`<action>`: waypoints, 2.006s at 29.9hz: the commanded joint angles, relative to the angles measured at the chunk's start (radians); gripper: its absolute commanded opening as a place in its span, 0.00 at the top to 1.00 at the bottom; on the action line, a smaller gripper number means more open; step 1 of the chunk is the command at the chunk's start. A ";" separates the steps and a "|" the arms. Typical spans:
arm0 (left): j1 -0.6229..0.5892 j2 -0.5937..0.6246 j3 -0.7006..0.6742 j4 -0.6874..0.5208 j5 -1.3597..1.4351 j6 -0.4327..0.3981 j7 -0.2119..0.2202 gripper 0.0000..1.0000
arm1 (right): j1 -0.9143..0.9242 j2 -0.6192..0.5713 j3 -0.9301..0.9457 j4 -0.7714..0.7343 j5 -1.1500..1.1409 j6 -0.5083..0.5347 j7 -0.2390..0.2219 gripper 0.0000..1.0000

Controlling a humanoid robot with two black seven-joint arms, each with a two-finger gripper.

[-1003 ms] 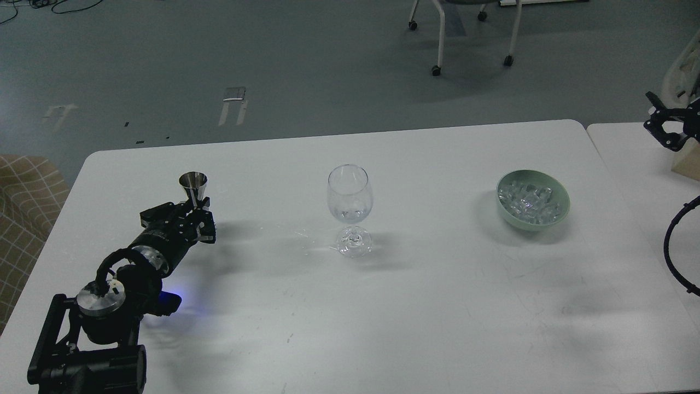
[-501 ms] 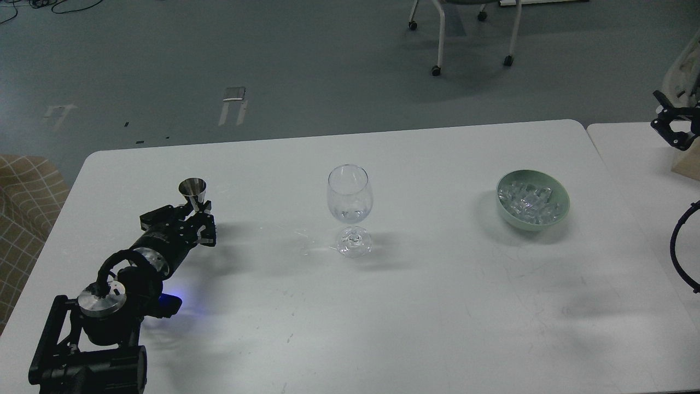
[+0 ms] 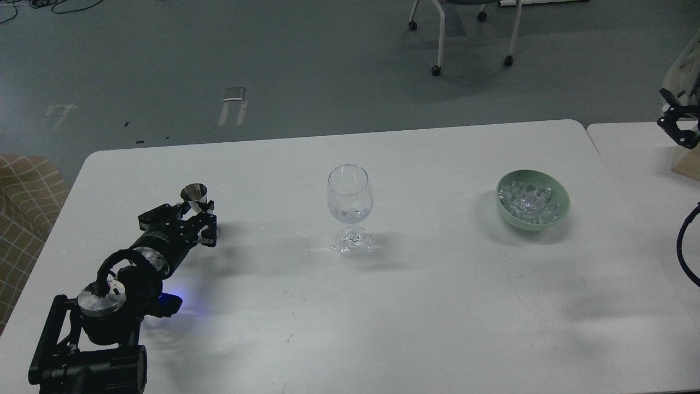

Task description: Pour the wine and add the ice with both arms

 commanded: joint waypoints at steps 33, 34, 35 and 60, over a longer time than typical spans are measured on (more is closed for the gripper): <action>-0.077 0.215 0.086 -0.245 0.004 0.055 0.013 0.04 | -0.037 -0.007 0.009 0.003 0.003 0.008 0.005 0.00; -0.090 0.224 0.104 -0.242 0.004 0.051 0.010 0.04 | -0.037 -0.006 0.009 0.006 0.005 0.008 0.005 0.00; -0.113 0.233 0.130 -0.237 0.007 0.041 0.005 0.04 | -0.037 -0.003 0.009 0.015 0.005 0.006 0.005 0.00; -0.365 0.462 0.281 0.053 0.109 -0.308 0.011 0.03 | -0.021 -0.168 0.011 0.262 -0.002 0.017 -0.006 0.00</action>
